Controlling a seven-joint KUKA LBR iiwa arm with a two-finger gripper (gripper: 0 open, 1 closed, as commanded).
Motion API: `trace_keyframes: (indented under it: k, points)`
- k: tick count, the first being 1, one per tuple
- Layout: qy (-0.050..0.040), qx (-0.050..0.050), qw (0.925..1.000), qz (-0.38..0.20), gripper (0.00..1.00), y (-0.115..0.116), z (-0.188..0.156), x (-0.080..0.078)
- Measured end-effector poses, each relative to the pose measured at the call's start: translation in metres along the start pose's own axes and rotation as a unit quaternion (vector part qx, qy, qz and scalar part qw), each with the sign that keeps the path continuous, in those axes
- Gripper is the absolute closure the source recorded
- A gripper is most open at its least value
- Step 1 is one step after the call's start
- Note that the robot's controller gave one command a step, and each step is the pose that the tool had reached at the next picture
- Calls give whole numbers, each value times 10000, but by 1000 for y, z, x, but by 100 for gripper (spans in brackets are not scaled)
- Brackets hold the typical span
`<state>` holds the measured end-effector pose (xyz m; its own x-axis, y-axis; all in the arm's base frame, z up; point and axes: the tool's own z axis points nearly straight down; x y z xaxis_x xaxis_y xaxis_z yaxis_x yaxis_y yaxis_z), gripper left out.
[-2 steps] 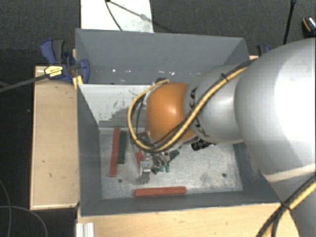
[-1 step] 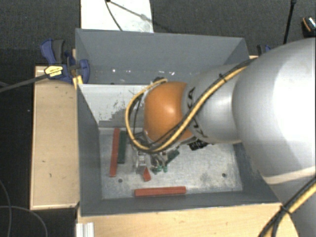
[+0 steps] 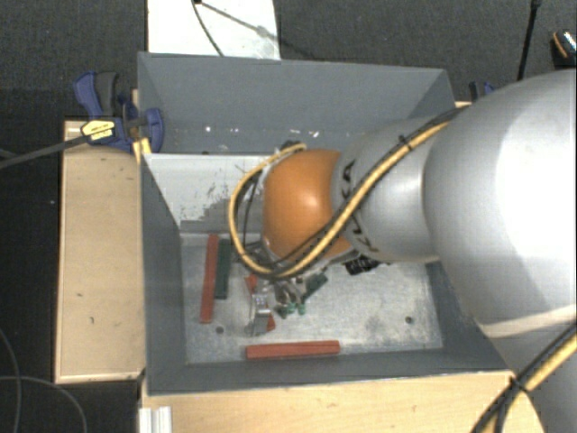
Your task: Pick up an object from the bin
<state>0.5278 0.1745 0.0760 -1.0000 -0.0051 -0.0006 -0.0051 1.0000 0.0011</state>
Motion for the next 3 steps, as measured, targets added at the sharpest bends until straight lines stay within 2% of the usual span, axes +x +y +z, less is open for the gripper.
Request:
trace_keyframes:
  k: [1,2,3]
  points:
    - [11,28,10000,-34,0,-77,6,-11]
    - [11,4,10000,-39,100,-72,5,-10]
    - [-50,-5,9999,-111,100,-58,-153,-4]
